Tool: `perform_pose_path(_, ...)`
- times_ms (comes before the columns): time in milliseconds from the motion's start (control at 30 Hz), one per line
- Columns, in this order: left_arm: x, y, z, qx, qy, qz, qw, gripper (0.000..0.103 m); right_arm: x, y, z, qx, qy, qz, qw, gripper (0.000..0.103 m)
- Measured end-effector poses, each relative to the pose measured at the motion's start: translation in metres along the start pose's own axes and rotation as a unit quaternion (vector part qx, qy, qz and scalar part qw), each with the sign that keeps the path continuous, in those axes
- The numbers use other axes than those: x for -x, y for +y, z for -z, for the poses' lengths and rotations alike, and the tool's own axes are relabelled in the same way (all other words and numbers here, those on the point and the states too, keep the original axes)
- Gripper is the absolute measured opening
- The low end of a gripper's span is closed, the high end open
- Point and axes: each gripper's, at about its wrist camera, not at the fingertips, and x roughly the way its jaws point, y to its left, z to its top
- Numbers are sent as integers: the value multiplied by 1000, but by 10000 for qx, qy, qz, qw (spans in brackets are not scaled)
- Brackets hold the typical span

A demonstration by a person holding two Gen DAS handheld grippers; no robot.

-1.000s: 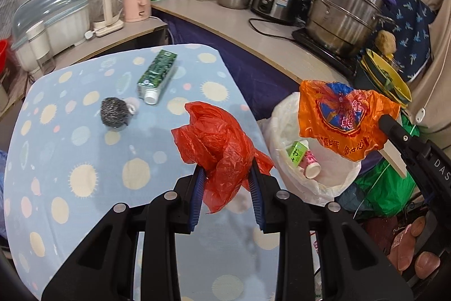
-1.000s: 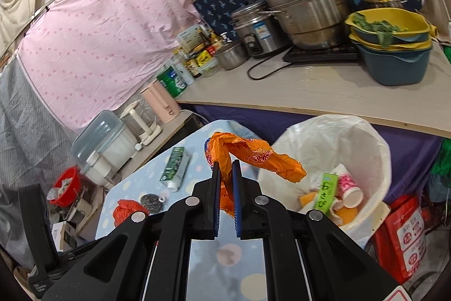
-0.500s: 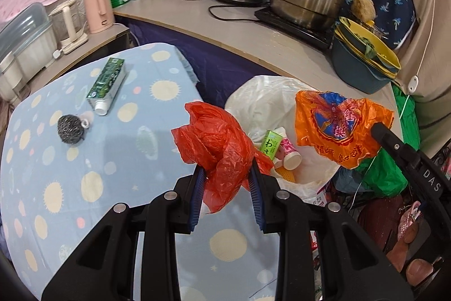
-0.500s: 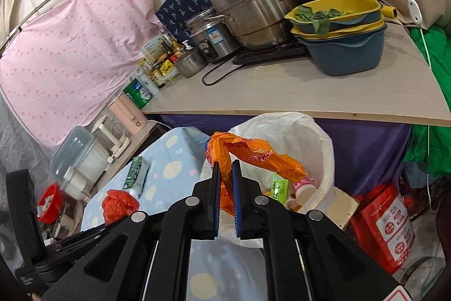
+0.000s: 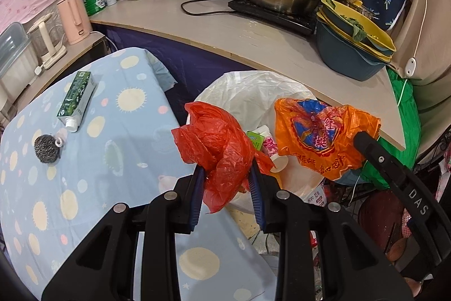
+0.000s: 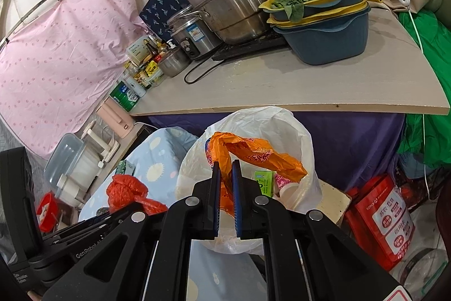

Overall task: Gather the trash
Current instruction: 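Carry the held red and orange bags over the trash bin, then open both grippers to drop the bags into the bin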

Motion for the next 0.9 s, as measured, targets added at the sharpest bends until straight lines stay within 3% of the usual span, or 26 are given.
perform_pose_path(700, -55, -28, -19, -196, 271, -23, 9994, 31, -34, -13, -10, -125, 221, 87, 9996, 12)
perform_pose_path(900, -58, -30, -19, -185, 232, -111, 9995, 56, -37, -16, -13, -220, 171, 81, 9996, 15)
